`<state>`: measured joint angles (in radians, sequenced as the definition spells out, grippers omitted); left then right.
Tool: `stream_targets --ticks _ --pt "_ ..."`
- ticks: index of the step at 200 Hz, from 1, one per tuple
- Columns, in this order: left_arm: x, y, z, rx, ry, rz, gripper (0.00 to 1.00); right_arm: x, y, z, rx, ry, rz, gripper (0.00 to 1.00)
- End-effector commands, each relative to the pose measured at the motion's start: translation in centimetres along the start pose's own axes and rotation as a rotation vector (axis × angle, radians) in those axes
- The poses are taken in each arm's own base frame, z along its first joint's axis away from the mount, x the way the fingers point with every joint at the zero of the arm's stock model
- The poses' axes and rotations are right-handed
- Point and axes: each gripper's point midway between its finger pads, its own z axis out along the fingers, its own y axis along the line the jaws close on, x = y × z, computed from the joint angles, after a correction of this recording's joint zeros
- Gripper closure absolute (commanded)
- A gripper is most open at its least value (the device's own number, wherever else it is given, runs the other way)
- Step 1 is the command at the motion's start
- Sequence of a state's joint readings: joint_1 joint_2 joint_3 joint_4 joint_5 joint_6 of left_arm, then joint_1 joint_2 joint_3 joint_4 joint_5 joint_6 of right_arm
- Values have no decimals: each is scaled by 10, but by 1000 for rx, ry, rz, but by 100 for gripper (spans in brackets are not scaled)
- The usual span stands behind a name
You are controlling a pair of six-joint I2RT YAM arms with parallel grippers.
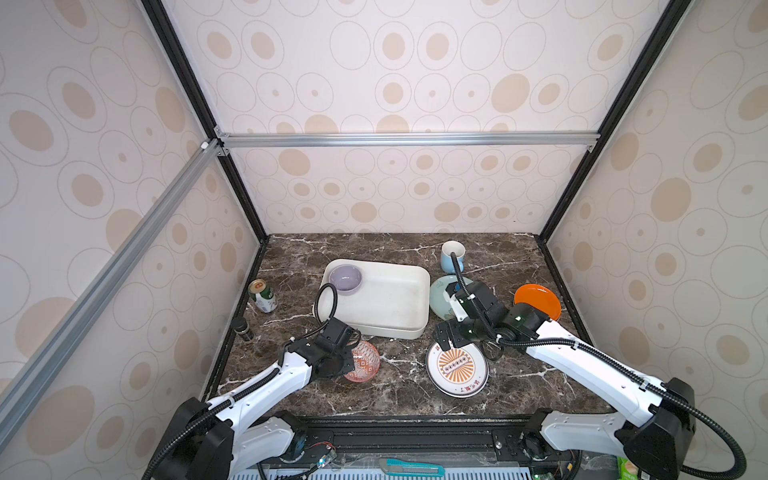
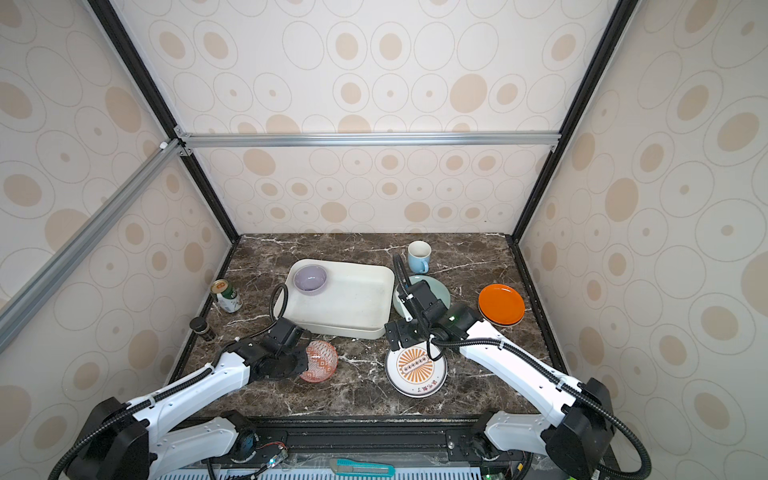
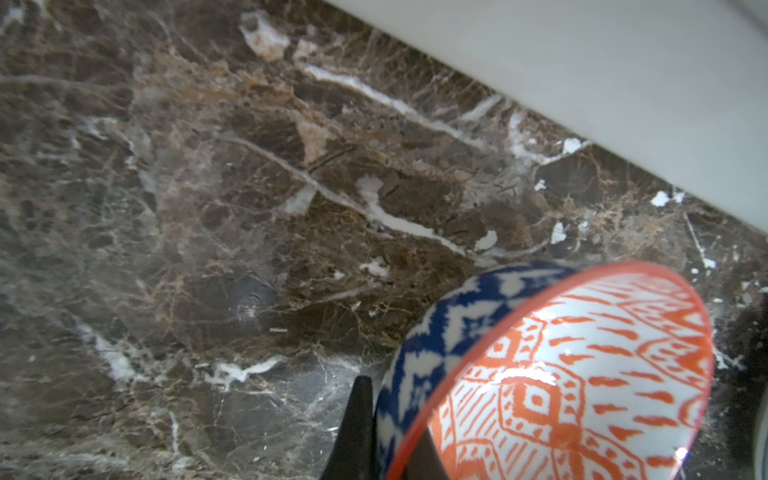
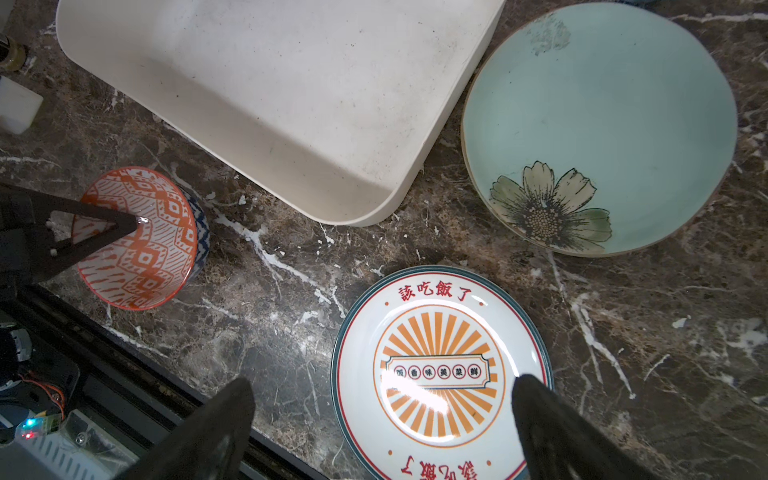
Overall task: Place the mixed dishes into the plastic bin
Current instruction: 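Lift the patterned bowl with the left gripper and lower it into the lavender bowl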
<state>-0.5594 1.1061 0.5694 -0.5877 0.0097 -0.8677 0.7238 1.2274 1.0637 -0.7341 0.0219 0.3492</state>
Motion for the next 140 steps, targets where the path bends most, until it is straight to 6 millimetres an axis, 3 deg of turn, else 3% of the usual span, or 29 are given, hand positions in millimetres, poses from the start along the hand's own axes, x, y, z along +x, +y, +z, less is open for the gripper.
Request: stream_targets --ticks 1,45,68,105,140 --pt "-11 -20 -26 73 -32 14 100 1 -1 -4 -2 8 -12 0" --pt "-23 -33 -64 144 -81 14 100 -5 1 -7 -7 0 -22 0" --pt "-39 -38 -85 137 -128 28 100 -7 2 -6 -6 3 -24 0" --pt "-82 -69 -113 137 -204 93 100 -15 1 -12 -5 -21 -27 0" --pt "-135 -93 -114 116 -239 147 100 -25 -5 -27 13 -50 -31 0"
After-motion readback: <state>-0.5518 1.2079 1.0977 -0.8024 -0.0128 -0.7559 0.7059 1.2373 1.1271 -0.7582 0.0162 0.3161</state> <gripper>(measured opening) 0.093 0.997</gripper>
